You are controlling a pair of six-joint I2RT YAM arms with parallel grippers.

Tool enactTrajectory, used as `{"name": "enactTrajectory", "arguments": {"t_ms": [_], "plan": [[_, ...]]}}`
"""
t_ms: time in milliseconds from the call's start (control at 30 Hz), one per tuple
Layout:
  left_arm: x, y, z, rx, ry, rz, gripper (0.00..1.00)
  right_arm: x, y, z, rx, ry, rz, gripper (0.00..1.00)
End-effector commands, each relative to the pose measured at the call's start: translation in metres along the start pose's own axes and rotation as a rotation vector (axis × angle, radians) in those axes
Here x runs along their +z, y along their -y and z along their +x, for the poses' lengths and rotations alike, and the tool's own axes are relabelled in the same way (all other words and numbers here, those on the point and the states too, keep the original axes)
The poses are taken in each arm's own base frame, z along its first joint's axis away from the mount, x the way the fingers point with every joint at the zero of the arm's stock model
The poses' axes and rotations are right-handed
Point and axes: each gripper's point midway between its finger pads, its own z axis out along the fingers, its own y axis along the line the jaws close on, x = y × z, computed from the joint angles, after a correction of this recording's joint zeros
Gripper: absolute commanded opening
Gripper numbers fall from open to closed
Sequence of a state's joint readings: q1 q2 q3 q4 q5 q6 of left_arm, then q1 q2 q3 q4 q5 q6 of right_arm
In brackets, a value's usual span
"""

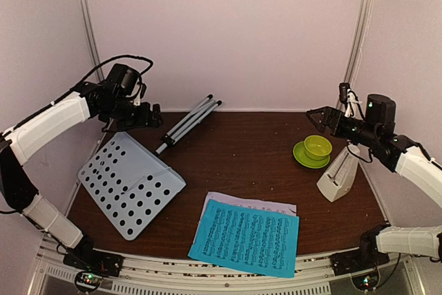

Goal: Set up the instrument practice props

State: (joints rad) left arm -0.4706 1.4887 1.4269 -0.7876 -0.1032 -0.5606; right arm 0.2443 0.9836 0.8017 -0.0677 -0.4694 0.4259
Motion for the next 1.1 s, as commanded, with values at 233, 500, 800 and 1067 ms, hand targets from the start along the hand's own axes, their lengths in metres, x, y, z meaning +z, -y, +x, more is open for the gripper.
{"name": "enactTrajectory", "arguments": {"t_ms": [233, 500, 800, 1067], "plan": [[-0.002, -0.054, -0.005, -0.307, -0.060, -0.423, 0.98, -0.001, 0.006, -0.001, -0.015, -0.044, 0.094, 1.00], [0.027, -0.057, 0.013, -0.381, -0.137, -0.489, 0.98, -0.005, 0.008, 0.002, -0.020, -0.054, 0.113, 1.00], [0.059, -0.063, 0.033, -0.460, -0.216, -0.524, 0.95, -0.005, 0.010, 0.009, -0.011, -0.071, 0.113, 1.00], [0.086, -0.076, 0.051, -0.515, -0.294, -0.546, 0.95, -0.010, 0.014, 0.014, -0.013, -0.076, 0.131, 1.00]]}}
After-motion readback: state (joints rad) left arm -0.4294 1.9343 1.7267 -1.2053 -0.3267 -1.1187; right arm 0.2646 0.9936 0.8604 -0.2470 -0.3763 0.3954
